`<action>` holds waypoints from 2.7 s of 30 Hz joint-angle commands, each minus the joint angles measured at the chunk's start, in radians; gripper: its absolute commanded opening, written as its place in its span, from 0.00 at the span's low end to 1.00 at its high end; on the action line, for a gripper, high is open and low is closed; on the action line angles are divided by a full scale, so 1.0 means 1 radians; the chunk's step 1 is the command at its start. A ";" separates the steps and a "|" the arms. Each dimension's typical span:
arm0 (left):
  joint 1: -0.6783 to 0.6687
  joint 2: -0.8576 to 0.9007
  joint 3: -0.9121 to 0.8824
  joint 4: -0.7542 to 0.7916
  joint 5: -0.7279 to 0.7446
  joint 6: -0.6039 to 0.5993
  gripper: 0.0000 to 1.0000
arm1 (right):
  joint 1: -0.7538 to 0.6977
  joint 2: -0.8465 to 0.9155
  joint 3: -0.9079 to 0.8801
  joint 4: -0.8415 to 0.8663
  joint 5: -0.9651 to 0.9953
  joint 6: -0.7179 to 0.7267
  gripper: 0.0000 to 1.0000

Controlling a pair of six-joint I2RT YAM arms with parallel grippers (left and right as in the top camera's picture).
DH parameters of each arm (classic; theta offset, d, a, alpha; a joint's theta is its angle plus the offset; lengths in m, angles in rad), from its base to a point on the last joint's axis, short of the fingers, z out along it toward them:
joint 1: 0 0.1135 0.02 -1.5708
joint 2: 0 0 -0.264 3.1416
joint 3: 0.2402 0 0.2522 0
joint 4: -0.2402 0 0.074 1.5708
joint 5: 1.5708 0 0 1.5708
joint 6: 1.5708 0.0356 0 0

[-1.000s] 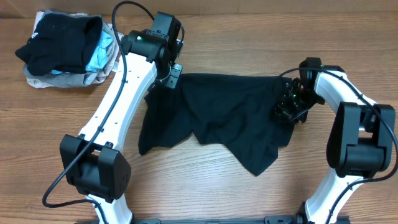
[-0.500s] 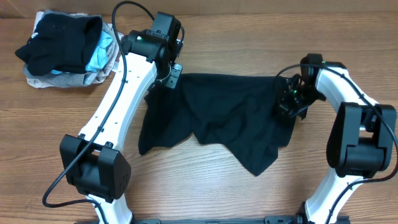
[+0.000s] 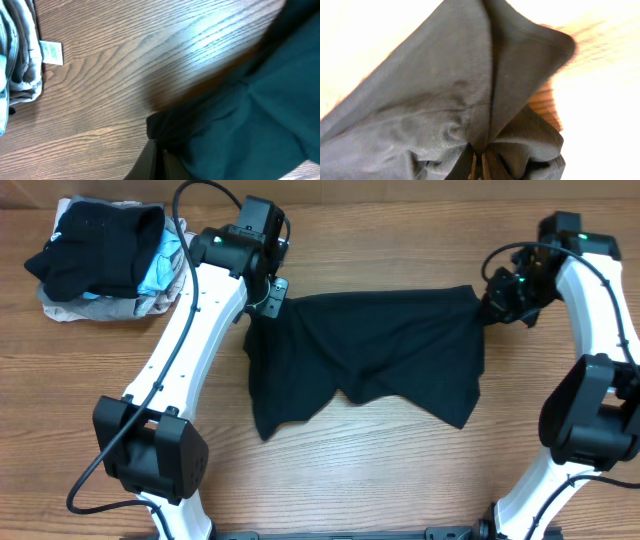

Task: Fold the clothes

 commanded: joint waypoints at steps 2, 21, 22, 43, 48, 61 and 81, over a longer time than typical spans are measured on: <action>0.006 0.002 0.013 0.002 -0.012 0.019 0.04 | -0.014 -0.008 0.026 -0.014 0.032 -0.039 0.04; 0.006 0.002 0.013 0.000 -0.009 0.019 0.04 | 0.017 -0.004 -0.110 0.093 0.050 -0.067 0.22; 0.006 0.002 0.013 0.001 -0.009 0.019 0.04 | 0.018 -0.004 -0.132 0.122 0.049 -0.078 0.25; 0.006 0.000 0.013 0.010 -0.019 0.020 0.04 | 0.028 0.002 -0.173 0.280 0.011 -0.083 0.04; 0.006 -0.007 0.087 -0.004 -0.066 0.019 0.04 | -0.007 0.000 0.035 0.162 0.011 -0.084 0.04; 0.006 -0.008 0.763 -0.331 -0.104 0.019 0.04 | -0.127 -0.066 0.852 -0.417 0.014 -0.113 0.04; 0.006 -0.403 1.115 -0.455 -0.219 -0.089 0.04 | -0.322 -0.763 0.878 -0.416 0.087 -0.112 0.04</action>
